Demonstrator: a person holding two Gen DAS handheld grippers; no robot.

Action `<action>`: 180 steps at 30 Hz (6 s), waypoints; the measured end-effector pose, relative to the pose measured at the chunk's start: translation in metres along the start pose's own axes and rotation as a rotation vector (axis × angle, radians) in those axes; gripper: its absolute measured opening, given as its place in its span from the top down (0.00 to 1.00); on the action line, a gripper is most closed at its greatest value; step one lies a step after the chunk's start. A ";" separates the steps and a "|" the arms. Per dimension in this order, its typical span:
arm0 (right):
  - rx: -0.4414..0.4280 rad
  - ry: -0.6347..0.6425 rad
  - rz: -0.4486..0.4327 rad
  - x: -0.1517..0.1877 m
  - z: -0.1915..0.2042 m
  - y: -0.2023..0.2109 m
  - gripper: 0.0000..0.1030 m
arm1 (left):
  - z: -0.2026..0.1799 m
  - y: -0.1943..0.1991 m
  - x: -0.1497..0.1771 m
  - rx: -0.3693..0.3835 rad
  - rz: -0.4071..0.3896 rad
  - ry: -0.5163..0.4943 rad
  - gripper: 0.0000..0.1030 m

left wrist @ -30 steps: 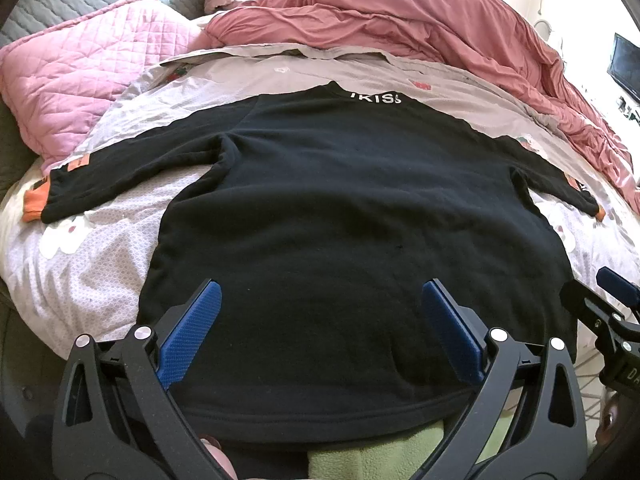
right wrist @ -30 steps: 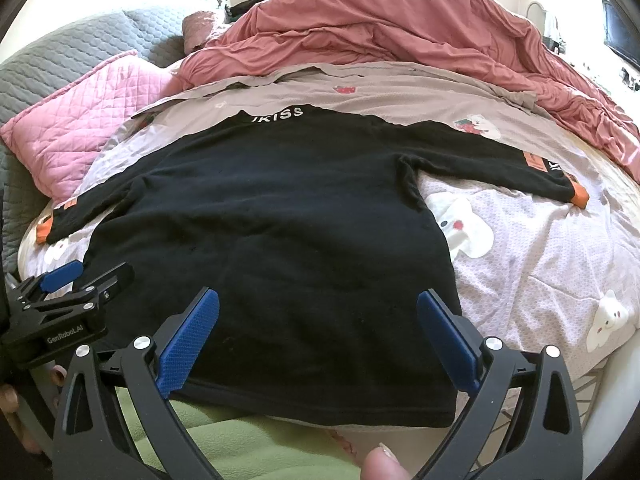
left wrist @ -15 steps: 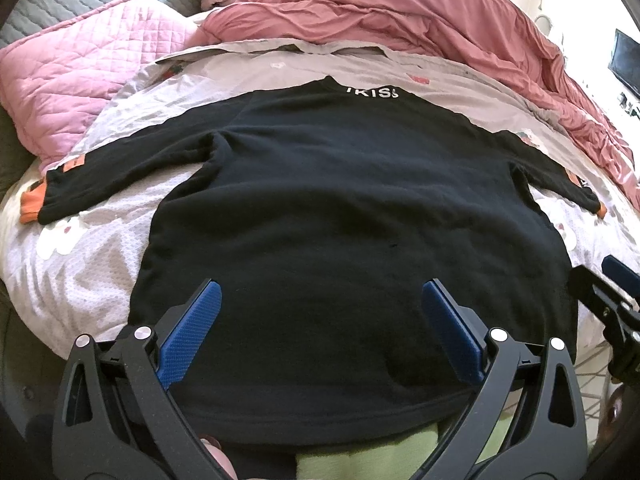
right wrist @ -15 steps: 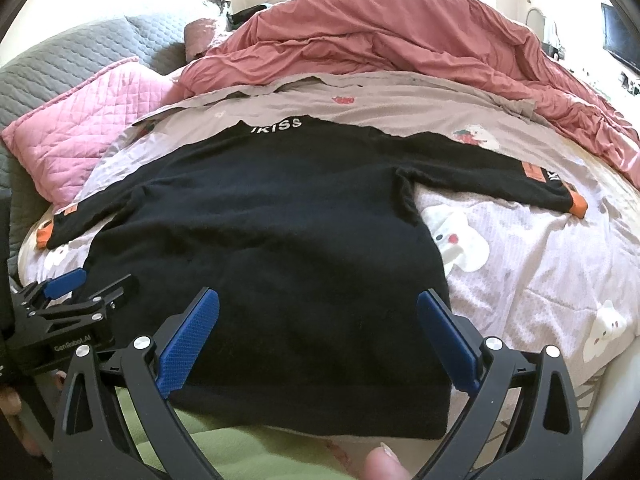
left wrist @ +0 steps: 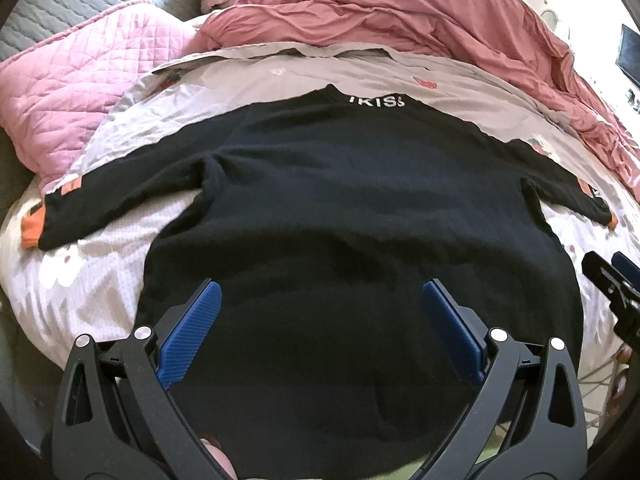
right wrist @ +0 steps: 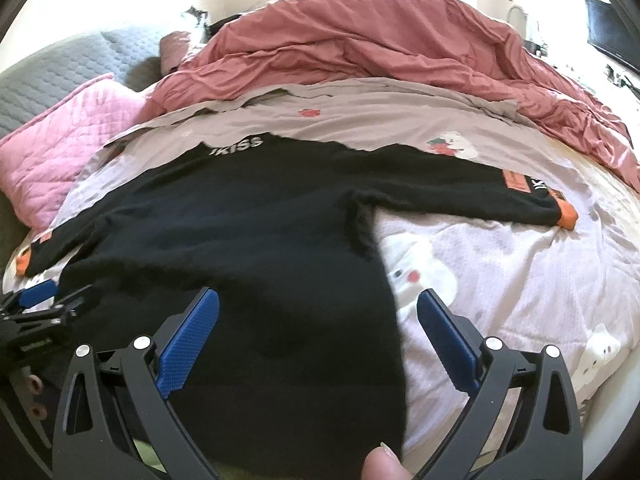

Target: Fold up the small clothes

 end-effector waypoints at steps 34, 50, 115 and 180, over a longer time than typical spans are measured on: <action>0.251 -0.437 -0.007 -0.077 -0.266 -0.049 0.04 | -0.021 -0.063 -0.122 0.008 0.093 -0.016 0.09; 0.201 -0.509 0.097 -0.078 -0.346 -0.088 0.38 | -0.031 -0.120 -0.170 -0.035 0.085 -0.048 0.09; -0.503 -0.017 -0.074 -0.200 0.037 -0.067 0.93 | 0.062 -0.095 -0.167 0.127 -0.008 0.163 0.09; -0.095 -0.015 0.085 -0.184 0.020 -0.168 0.41 | 0.068 -0.104 -0.162 0.246 0.028 0.095 0.91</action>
Point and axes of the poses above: each gripper's, at about its wrist camera, not at the fingertips, and y roughly against the way its jaws point, z to its left, x to its underside, the point moved 6 cm from there along -y, roughly the way its jaws point, and after that the axes turned 14 degrees about z, right-handed, at the moved point
